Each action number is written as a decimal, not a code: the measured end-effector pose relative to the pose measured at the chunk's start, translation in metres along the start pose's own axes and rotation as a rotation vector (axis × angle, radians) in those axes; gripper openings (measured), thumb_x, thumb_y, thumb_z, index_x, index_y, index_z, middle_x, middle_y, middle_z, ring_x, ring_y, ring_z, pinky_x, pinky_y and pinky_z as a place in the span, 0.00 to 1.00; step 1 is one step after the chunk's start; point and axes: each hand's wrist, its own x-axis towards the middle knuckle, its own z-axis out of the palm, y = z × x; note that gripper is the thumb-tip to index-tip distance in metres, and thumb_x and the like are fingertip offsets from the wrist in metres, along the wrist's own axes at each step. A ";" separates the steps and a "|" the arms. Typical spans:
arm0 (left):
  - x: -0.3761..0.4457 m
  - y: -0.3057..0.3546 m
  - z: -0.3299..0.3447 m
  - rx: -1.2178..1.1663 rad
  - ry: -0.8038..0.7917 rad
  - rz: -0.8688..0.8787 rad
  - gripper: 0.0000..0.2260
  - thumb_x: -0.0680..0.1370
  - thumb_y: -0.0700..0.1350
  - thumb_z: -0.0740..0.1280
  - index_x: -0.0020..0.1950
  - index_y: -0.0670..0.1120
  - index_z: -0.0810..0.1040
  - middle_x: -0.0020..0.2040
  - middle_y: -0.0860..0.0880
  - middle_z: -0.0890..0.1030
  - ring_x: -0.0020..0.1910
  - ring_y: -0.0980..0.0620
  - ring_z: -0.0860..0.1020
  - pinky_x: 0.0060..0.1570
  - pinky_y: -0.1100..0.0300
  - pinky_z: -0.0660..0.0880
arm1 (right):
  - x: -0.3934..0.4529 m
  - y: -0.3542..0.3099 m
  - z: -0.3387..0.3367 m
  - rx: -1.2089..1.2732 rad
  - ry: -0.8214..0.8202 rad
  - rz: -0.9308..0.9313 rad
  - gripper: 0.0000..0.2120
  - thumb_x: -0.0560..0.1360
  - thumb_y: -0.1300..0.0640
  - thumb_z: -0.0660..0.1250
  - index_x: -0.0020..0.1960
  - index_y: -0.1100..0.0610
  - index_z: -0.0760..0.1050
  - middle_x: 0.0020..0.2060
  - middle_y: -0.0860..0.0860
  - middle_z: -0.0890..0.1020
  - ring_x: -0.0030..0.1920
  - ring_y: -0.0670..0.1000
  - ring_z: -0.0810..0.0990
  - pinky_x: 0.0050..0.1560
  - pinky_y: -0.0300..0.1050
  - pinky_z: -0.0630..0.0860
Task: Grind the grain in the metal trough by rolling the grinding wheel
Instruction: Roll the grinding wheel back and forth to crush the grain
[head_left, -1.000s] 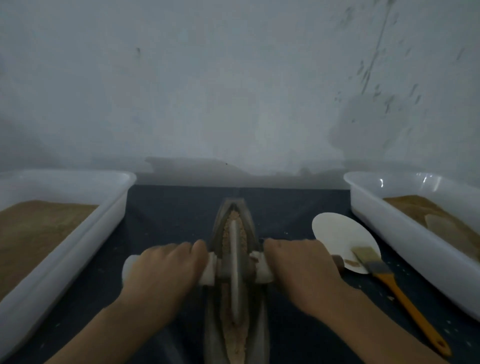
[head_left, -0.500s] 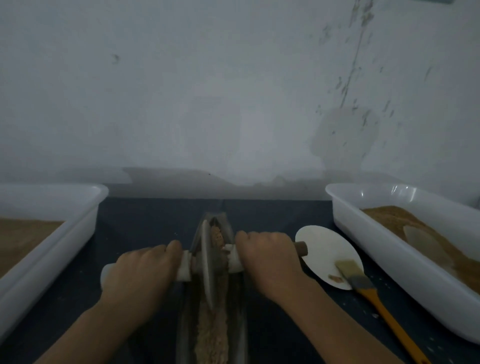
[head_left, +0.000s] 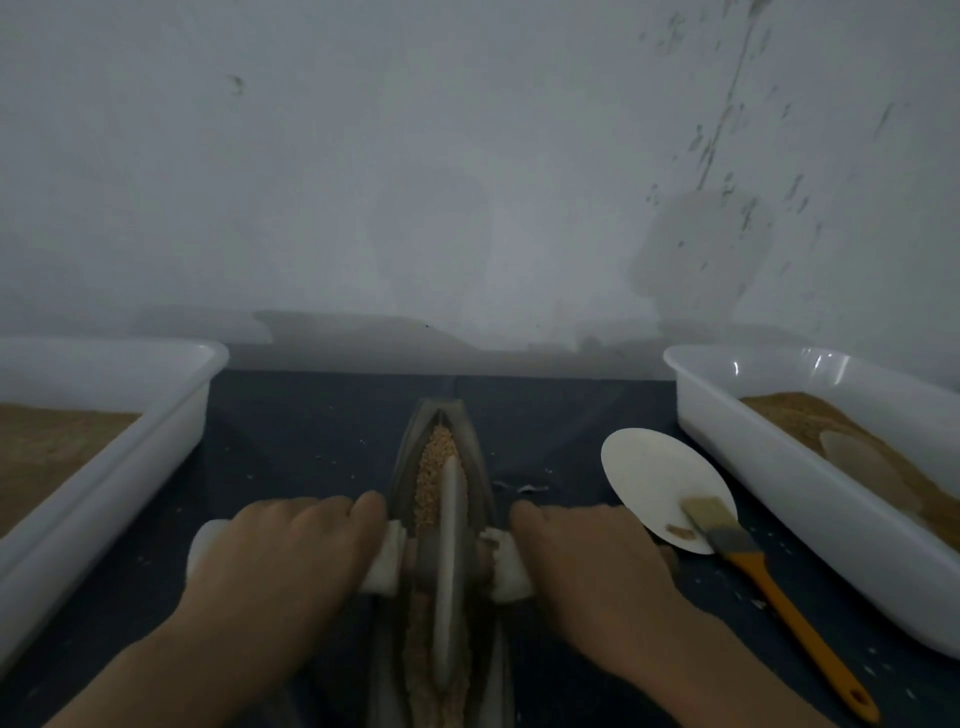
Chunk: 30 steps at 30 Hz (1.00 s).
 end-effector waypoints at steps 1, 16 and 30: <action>0.005 -0.004 0.002 0.012 -0.050 -0.026 0.26 0.55 0.50 0.78 0.42 0.55 0.64 0.31 0.55 0.70 0.26 0.55 0.71 0.28 0.59 0.62 | 0.008 0.003 0.003 -0.003 0.021 0.000 0.12 0.71 0.55 0.68 0.47 0.50 0.65 0.43 0.49 0.79 0.41 0.54 0.79 0.35 0.46 0.63; -0.014 -0.001 0.008 0.135 -0.086 -0.136 0.26 0.69 0.53 0.68 0.38 0.55 0.47 0.33 0.56 0.60 0.30 0.55 0.62 0.32 0.58 0.60 | -0.003 -0.003 -0.002 -0.136 0.120 -0.054 0.16 0.66 0.54 0.73 0.47 0.51 0.67 0.39 0.49 0.80 0.36 0.53 0.79 0.32 0.45 0.60; 0.035 -0.020 0.031 0.157 0.008 -0.209 0.17 0.71 0.50 0.68 0.41 0.53 0.58 0.33 0.55 0.69 0.28 0.53 0.67 0.29 0.58 0.59 | 0.055 0.015 0.011 -0.156 0.266 -0.033 0.18 0.58 0.58 0.78 0.38 0.55 0.70 0.27 0.50 0.76 0.23 0.53 0.73 0.28 0.42 0.59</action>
